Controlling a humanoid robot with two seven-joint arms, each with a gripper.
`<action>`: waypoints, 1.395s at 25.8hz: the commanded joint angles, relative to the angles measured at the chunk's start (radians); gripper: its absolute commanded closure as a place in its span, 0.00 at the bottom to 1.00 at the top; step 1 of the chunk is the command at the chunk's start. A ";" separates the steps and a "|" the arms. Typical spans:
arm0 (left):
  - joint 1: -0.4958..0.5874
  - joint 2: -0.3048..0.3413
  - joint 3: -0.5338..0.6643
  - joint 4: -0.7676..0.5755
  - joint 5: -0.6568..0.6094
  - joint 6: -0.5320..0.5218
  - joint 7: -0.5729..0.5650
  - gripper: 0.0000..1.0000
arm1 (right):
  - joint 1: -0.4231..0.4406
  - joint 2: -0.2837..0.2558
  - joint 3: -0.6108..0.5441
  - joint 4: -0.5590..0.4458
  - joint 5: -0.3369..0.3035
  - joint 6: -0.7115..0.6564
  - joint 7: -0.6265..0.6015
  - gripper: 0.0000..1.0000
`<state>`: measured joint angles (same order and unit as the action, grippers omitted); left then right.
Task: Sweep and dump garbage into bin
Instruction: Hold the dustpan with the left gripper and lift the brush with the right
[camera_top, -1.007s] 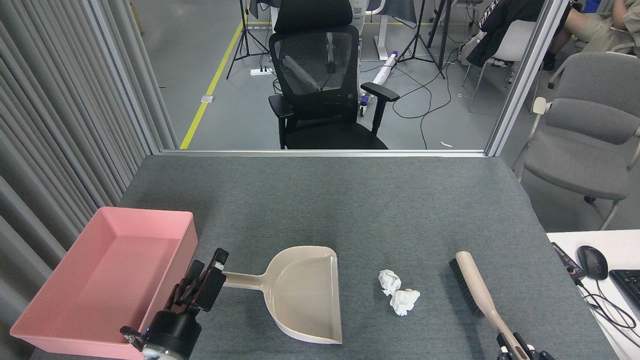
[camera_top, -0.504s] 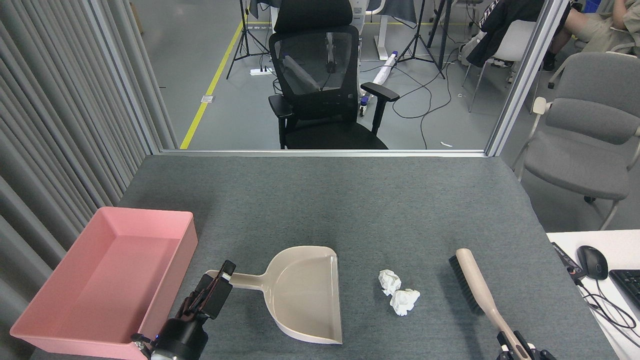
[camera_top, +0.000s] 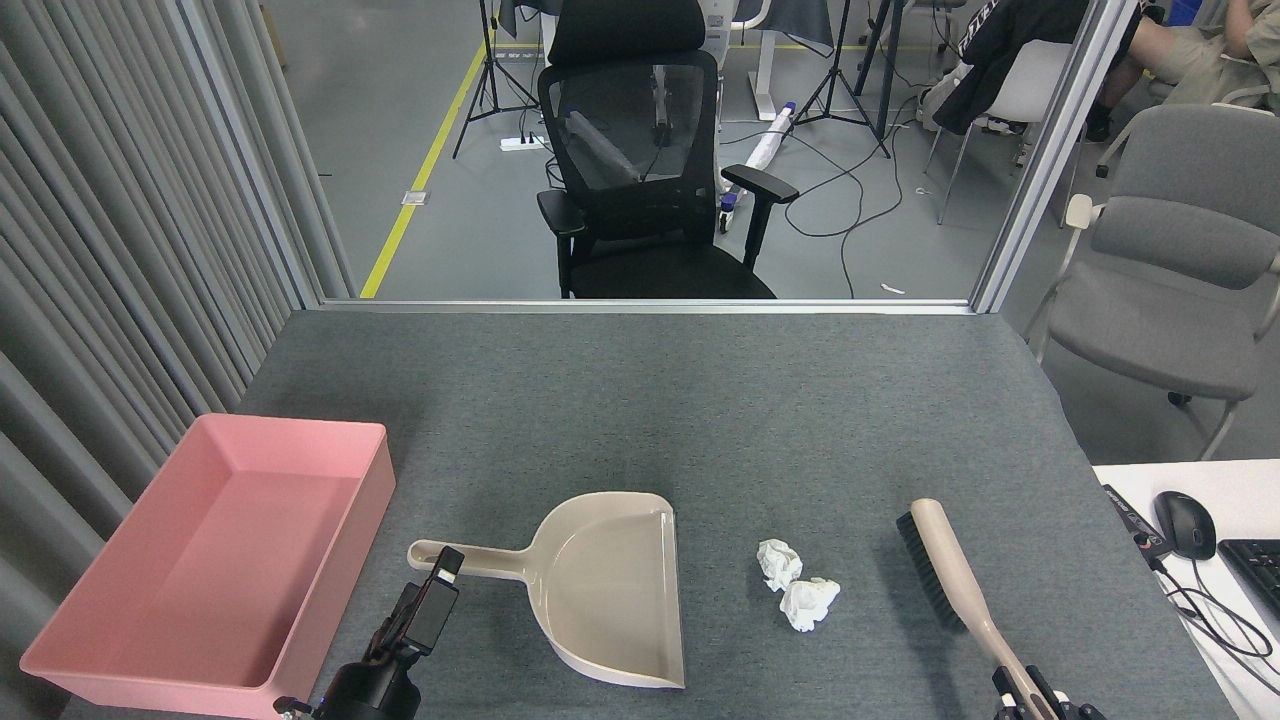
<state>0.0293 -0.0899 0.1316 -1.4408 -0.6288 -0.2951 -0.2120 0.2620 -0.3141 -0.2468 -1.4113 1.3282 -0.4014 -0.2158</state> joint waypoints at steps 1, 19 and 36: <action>0.000 -0.001 -0.001 0.043 0.001 -0.007 0.000 0.01 | 0.000 0.001 -0.002 -0.001 -0.001 -0.001 -0.001 0.95; -0.123 -0.021 0.005 0.243 0.001 0.001 -0.012 0.03 | 0.003 0.003 -0.005 -0.005 -0.003 -0.005 -0.017 0.97; -0.207 -0.022 0.057 0.329 0.003 0.002 -0.018 0.22 | 0.008 0.003 -0.011 -0.005 -0.004 -0.005 -0.019 0.97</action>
<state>-0.1671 -0.1129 0.1884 -1.1322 -0.6250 -0.2922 -0.2269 0.2678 -0.3114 -0.2568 -1.4168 1.3239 -0.4066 -0.2335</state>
